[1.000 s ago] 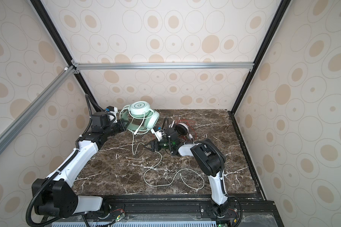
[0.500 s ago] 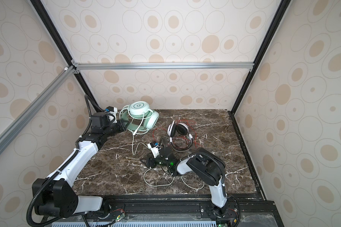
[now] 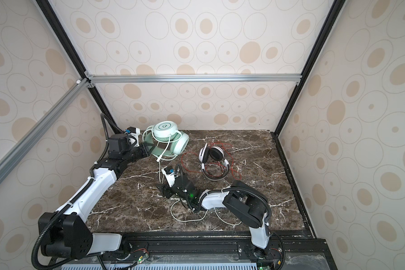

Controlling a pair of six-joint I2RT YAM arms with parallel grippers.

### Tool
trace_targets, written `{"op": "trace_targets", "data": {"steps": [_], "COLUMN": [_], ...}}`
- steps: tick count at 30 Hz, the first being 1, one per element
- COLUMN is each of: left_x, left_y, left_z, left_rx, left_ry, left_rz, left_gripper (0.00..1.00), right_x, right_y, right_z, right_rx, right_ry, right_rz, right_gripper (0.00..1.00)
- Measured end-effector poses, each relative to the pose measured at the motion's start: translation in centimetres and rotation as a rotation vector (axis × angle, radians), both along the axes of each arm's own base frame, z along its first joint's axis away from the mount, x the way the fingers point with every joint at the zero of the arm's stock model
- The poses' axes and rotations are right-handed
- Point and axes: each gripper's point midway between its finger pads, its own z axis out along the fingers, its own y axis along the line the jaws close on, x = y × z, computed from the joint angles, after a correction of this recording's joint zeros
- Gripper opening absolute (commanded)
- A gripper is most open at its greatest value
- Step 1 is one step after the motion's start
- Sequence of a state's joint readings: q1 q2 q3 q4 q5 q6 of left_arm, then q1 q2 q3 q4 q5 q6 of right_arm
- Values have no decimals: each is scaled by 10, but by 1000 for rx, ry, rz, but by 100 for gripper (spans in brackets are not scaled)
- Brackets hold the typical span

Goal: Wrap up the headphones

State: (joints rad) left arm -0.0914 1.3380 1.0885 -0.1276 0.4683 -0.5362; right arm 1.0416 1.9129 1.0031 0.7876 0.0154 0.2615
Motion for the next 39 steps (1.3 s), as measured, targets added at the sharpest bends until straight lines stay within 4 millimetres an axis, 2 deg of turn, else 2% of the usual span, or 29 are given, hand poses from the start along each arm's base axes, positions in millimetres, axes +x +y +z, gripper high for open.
{"op": "trace_targets", "data": {"steps": [6, 8, 11, 16, 19, 22, 25, 27, 30, 32, 34, 39], "left_x": [-1, -1, -1, -1, 0, 0, -1, -2, -3, -4, -4, -5], "left_y": [0, 0, 0, 0, 0, 1, 2, 5, 10, 13, 15, 17], "left_z": [-1, -2, -2, -2, -2, -2, -4, -9, -16, -20, -24, -24], "left_rx": [-3, -3, -3, -3, -3, -3, 2, 14, 36, 52, 65, 93], "left_ry": [2, 4, 5, 3, 2, 2, 10, 29, 55, 74, 88, 111], "left_rz": [-1, -1, -1, 0, 1, 2, 9, 21, 44, 59, 70, 95], "left_gripper": [0, 0, 0, 0, 0, 0, 0, 0, 0, 0, 0, 0], "right_x": [7, 9, 9, 1, -7, -25, -45, -56, -65, -64, -59, -50], "right_y": [11, 16, 22, 27, 23, 3, -21, -33, -49, -63, -82, -134], "right_z": [-19, -27, -32, -32, -37, -53, -54, -42, -12, 3, 9, -3], "right_rx": [-52, -68, -79, -70, -73, -112, -161, -194, -250, -305, -379, -591], "right_ry": [2, 7, 4, 4, 19, 61, 87, 80, 45, 21, 3, -15], "right_rz": [0, 7, 31, 83, 110, 137, 153, 150, 115, 64, -6, -153], "right_gripper": [63, 60, 47, 14, 2, 0, 0, 0, 0, 0, 0, 0]}}
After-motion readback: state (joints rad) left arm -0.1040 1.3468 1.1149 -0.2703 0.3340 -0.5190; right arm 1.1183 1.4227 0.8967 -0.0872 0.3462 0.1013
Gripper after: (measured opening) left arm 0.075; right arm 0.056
